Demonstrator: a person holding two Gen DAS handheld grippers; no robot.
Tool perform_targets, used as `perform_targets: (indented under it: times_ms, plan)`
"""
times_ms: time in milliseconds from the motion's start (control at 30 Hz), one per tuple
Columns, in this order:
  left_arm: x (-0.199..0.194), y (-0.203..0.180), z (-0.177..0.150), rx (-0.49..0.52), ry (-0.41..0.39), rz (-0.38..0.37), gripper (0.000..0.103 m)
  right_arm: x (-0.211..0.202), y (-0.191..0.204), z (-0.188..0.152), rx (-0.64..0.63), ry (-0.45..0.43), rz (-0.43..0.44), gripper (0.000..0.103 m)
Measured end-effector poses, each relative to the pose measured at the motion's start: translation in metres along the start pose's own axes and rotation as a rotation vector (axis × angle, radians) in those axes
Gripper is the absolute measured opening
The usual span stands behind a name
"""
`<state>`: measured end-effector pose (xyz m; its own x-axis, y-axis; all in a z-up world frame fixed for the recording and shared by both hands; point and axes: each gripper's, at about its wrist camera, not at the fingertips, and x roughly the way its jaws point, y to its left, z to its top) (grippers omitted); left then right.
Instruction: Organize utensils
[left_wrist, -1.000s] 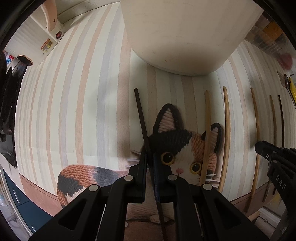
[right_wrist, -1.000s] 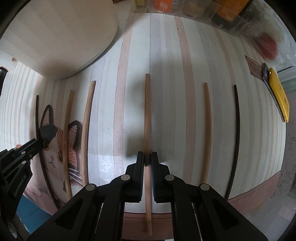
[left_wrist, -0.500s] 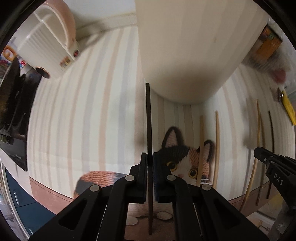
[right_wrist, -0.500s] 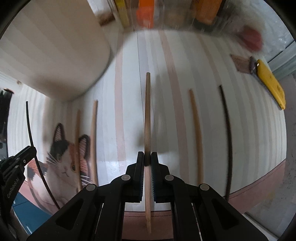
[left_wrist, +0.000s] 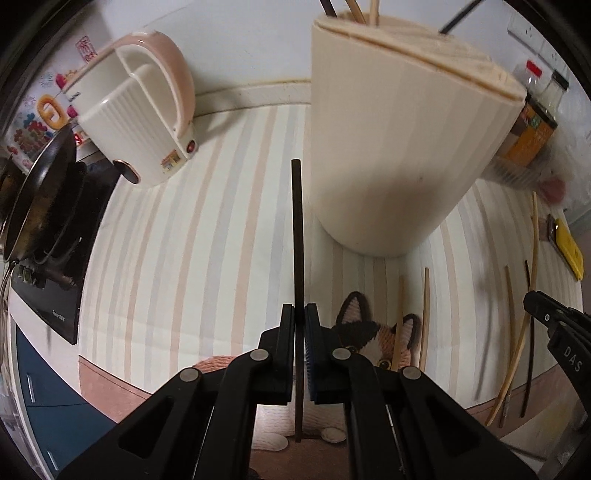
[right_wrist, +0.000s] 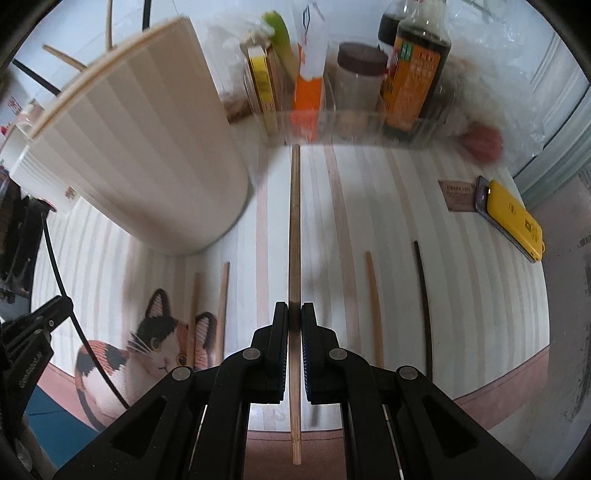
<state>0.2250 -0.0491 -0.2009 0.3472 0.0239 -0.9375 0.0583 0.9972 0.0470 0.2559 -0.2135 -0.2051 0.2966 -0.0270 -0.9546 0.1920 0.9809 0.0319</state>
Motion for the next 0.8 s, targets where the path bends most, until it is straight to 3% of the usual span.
perform_targets:
  times_ms: [333,800]
  plan:
    - [-0.043,0.008,0.006,-0.057,-0.092,-0.035,0.002,-0.04,0.0,0.017,0.006,-0.107,0.069,0.007]
    - [-0.157,0.04,0.041,-0.186,-0.311,-0.131,0.002,-0.131,0.01,0.064,-0.016,-0.28,0.235,0.007]
